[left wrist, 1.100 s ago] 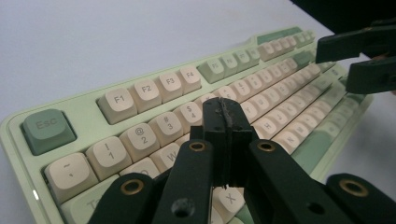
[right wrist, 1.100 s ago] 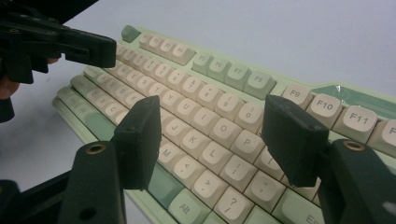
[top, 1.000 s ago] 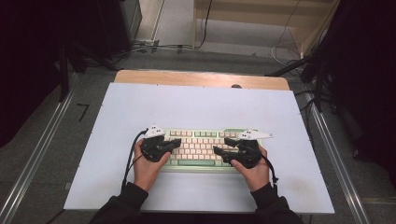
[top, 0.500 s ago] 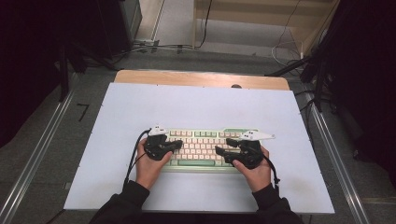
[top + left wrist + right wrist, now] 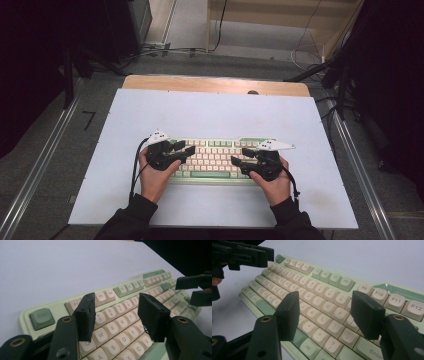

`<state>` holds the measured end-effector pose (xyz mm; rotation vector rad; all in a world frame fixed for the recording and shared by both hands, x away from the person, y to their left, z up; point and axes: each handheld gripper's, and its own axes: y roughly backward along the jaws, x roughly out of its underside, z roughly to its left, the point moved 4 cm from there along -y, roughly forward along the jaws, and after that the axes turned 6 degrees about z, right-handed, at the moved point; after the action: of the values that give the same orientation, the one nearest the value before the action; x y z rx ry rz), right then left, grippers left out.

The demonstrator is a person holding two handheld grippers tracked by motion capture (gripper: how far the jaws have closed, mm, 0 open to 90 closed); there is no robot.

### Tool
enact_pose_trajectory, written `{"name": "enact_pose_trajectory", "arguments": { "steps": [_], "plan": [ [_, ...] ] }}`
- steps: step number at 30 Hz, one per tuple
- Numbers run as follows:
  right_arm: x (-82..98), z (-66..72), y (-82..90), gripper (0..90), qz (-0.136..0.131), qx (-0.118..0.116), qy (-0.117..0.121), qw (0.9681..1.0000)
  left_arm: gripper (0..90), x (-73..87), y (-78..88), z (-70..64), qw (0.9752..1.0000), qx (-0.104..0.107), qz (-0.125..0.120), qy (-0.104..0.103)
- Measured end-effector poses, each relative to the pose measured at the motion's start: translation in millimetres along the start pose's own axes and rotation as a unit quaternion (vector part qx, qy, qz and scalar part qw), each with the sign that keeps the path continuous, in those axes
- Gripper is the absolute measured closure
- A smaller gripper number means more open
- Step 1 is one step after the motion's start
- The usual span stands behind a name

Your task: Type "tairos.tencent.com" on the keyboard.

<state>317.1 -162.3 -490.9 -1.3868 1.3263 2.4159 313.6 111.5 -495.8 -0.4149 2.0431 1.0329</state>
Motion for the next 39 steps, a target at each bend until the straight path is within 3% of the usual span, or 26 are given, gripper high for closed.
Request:
{"name": "enact_pose_trajectory", "arguments": {
  "steps": [10, 23, 32, 39],
  "plan": [
    [-1.6, 10.5, -0.3, 87.0, 0.004, -0.009, 0.036, 0.9993, 47.0, 3.3, 3.5, 0.4, 1.0000, -0.004, -0.001, 0.000],
    [-3.2, 23.1, -15.1, 88.1, 0.027, -0.031, 0.058, 0.9974, 45.4, 9.7, 13.1, 6.1, 0.9998, -0.017, -0.004, 0.009],
    [0.1, 35.6, -37.2, 88.1, 0.061, -0.042, 0.083, 0.9938, 45.4, 14.0, 20.8, 10.2, 0.9995, -0.025, -0.008, 0.016],
    [0.7, 39.9, -44.5, 88.1, 0.070, -0.043, 0.093, 0.9923, 45.5, 15.7, 23.1, 11.4, 0.9994, -0.027, -0.008, 0.019]
  ]
}}
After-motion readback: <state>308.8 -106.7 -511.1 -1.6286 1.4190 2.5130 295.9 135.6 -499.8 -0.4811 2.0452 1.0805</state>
